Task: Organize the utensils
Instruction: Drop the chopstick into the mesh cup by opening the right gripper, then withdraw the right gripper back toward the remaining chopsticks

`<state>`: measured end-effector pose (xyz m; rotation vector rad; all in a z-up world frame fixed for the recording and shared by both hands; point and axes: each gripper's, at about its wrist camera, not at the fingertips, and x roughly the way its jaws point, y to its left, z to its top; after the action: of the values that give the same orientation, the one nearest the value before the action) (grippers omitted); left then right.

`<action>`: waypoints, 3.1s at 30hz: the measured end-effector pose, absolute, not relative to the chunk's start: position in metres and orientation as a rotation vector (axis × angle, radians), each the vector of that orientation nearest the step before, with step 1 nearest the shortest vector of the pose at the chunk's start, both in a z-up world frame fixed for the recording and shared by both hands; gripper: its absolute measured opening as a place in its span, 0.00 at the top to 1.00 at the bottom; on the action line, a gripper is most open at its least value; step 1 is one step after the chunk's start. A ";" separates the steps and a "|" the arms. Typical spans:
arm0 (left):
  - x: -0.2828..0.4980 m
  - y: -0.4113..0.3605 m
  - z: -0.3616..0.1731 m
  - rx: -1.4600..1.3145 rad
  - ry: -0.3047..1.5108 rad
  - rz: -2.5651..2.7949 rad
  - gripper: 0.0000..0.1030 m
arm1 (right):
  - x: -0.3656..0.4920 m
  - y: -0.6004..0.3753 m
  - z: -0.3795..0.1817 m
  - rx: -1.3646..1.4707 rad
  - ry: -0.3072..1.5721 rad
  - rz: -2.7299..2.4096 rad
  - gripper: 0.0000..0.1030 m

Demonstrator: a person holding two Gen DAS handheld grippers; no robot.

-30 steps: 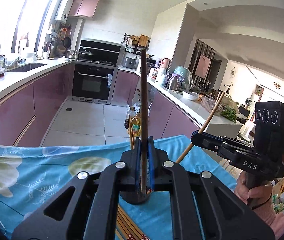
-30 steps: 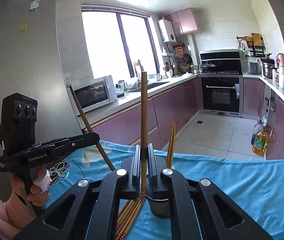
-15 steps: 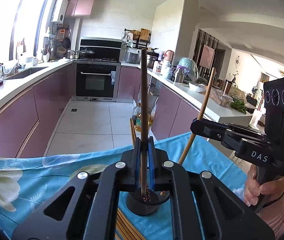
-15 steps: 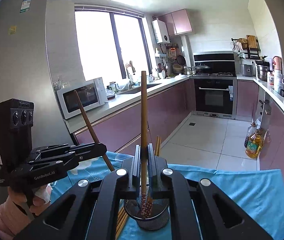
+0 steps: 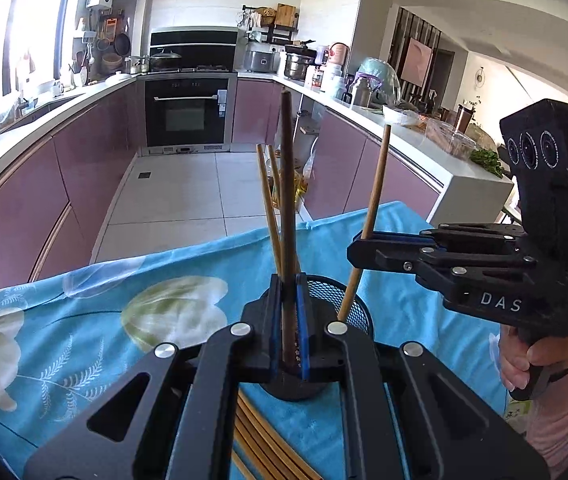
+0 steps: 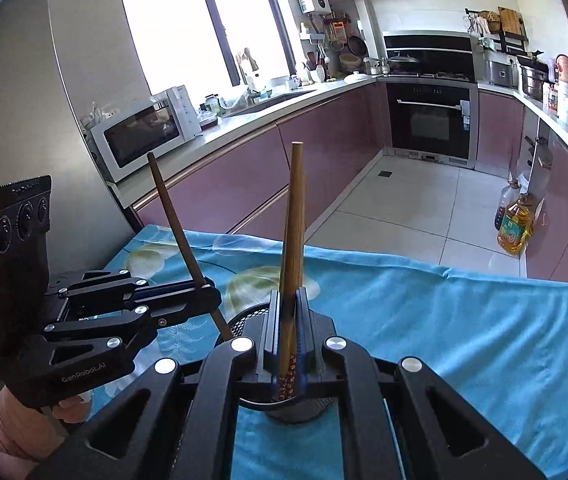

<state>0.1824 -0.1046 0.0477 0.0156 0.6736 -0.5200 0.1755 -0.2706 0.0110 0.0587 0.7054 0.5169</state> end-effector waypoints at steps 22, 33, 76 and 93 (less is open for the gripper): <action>0.181 -0.064 0.024 -0.088 0.657 -0.444 0.69 | 0.168 -0.272 0.005 0.103 0.663 0.507 0.74; 0.143 -0.033 0.011 -0.077 0.641 -0.390 0.58 | 0.112 -0.266 0.010 0.061 0.613 0.609 0.58; 0.102 -0.032 -0.105 -0.010 0.896 -0.325 0.59 | 0.071 -0.206 -0.108 -0.078 0.880 0.554 0.55; 0.106 -0.035 -0.107 0.031 0.902 -0.304 0.66 | 0.073 -0.205 -0.108 -0.092 0.884 0.523 0.58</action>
<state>0.1060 -0.0351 -0.1075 0.0314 0.9025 -0.3040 0.0727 -0.2054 -0.1077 -0.0917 0.8842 0.5225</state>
